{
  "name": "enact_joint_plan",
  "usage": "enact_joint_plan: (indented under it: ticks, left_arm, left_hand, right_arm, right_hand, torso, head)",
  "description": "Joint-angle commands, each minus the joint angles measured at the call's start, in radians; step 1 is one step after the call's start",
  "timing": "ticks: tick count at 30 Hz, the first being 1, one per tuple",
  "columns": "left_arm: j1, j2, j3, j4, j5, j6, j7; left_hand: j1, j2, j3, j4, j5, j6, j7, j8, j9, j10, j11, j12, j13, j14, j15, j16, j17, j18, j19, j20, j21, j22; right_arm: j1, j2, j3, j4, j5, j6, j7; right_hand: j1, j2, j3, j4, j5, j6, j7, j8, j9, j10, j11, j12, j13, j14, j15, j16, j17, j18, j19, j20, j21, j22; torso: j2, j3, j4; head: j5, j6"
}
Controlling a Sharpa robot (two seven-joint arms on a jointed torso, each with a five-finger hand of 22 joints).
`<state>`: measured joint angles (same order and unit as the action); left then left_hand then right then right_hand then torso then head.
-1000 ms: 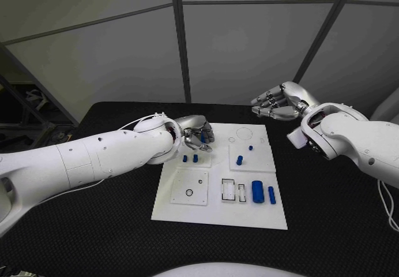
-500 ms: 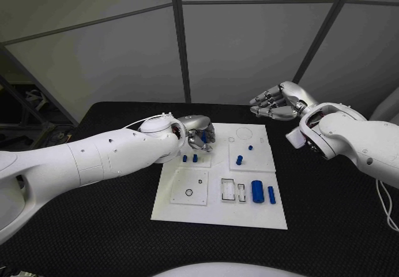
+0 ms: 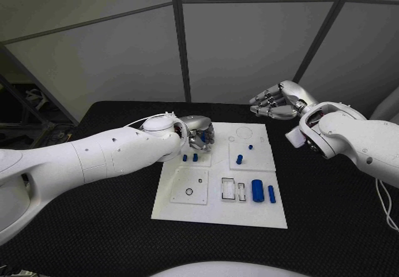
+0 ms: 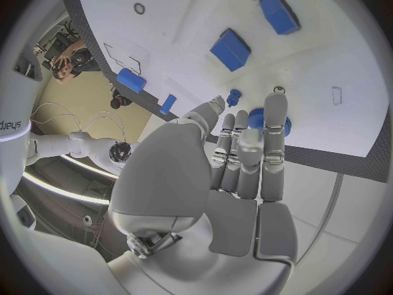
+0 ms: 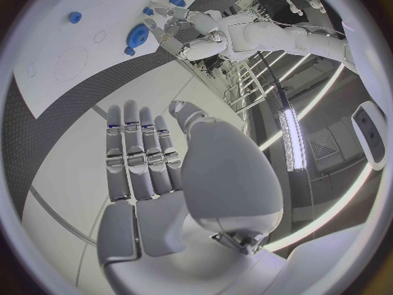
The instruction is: Assemble the parts on the task board
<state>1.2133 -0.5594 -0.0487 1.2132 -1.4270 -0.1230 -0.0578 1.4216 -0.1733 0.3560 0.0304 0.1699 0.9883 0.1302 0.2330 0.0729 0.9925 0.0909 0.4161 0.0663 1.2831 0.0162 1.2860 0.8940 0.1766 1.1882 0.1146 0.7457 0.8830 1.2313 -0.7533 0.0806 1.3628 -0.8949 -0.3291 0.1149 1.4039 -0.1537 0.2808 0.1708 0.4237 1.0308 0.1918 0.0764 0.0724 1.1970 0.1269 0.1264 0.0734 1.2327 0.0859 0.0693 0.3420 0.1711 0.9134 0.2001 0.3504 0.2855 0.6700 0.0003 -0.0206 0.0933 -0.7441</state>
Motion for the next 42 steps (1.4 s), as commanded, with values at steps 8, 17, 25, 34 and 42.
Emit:
enact_joint_plan:
  ticks: [8,17,25,34,42]
  left_arm:
    - [0.001,0.004,0.0,-0.006,-0.016,0.056,-0.025]
    - [0.001,0.01,0.0,-0.011,-0.016,0.072,-0.031]
    - [-0.001,0.019,0.0,-0.024,-0.016,0.076,-0.029]
    - [-0.002,0.027,0.0,-0.038,-0.016,0.087,-0.032]
    - [-0.004,0.03,0.0,-0.041,-0.017,0.101,-0.038]
  left_hand:
    - [-0.013,-0.013,0.008,0.004,-0.004,0.013,0.005,-0.007,-0.002,0.01,0.0,-0.009,-0.001,0.01,0.002,0.015,0.002,-0.008,0.005,0.001,0.015,0.016]
    - [-0.01,-0.011,0.018,0.002,-0.004,0.015,0.008,-0.011,-0.003,0.014,-0.001,-0.015,-0.001,0.014,0.001,0.024,0.009,-0.01,0.009,0.001,0.033,0.033]
    - [-0.003,-0.008,0.036,-0.003,-0.004,0.017,0.009,-0.018,-0.004,0.023,-0.001,-0.023,-0.001,0.02,0.0,0.037,0.017,-0.013,0.013,0.001,0.055,0.056]
    - [0.01,0.001,0.076,-0.015,-0.006,0.026,0.011,-0.027,-0.003,0.046,-0.005,-0.034,0.0,0.042,-0.004,0.065,0.05,-0.022,0.036,-0.002,0.12,0.115]
    - [0.021,0.003,0.119,-0.034,-0.008,0.041,0.013,-0.035,-0.003,0.072,-0.007,-0.049,0.0,0.068,-0.007,0.09,0.084,-0.034,0.065,-0.005,0.192,0.179]
  right_arm:
    - [0.002,0.004,0.001,0.0,-0.002,0.001,0.01]
    - [0.002,0.005,0.001,-0.001,-0.002,0.003,0.009]
    - [0.001,0.006,0.001,-0.001,-0.002,0.004,0.009]
    - [0.001,0.005,0.001,0.001,-0.002,0.004,0.007]
    - [0.002,0.005,0.001,0.002,-0.002,0.005,0.007]
  right_hand:
    - [0.002,0.004,0.002,-0.003,0.006,-0.003,0.002,0.001,0.001,-0.008,-0.001,-0.002,-0.001,-0.008,-0.002,-0.005,-0.001,0.011,0.009,0.0,-0.004,-0.001]
    - [0.002,0.004,0.002,-0.003,0.006,-0.003,0.002,0.001,0.001,-0.008,-0.001,-0.002,-0.001,-0.008,-0.002,-0.005,-0.001,0.011,0.009,0.0,-0.004,-0.001]
    - [0.002,0.004,0.002,-0.003,0.006,-0.003,0.002,0.001,0.001,-0.008,-0.001,-0.002,-0.001,-0.008,-0.002,-0.005,-0.001,0.011,0.009,0.0,-0.004,-0.001]
    - [0.002,0.004,0.002,-0.003,0.006,-0.003,0.002,0.001,0.001,-0.008,-0.001,-0.002,-0.001,-0.008,-0.002,-0.005,-0.001,0.011,0.009,0.0,-0.004,-0.001]
    - [0.001,0.006,0.003,-0.003,0.006,-0.003,0.002,0.002,0.001,-0.008,-0.001,-0.002,-0.002,-0.008,-0.002,-0.005,-0.002,0.011,0.009,0.0,-0.005,-0.002]
  torso:
    - [0.0,-0.0009,0.002]
    - [0.001,-0.0004,-0.0001]
    - [0.001,0.0005,0.0003]
    - [0.0,0.0004,0.0]
    - [-0.001,-0.0003,0.0014]
  head:
    - [0.0,-0.001]
    - [-0.001,-0.005]
    - [-0.001,-0.007]
    - [-0.004,-0.009]
    - [-0.005,-0.01]
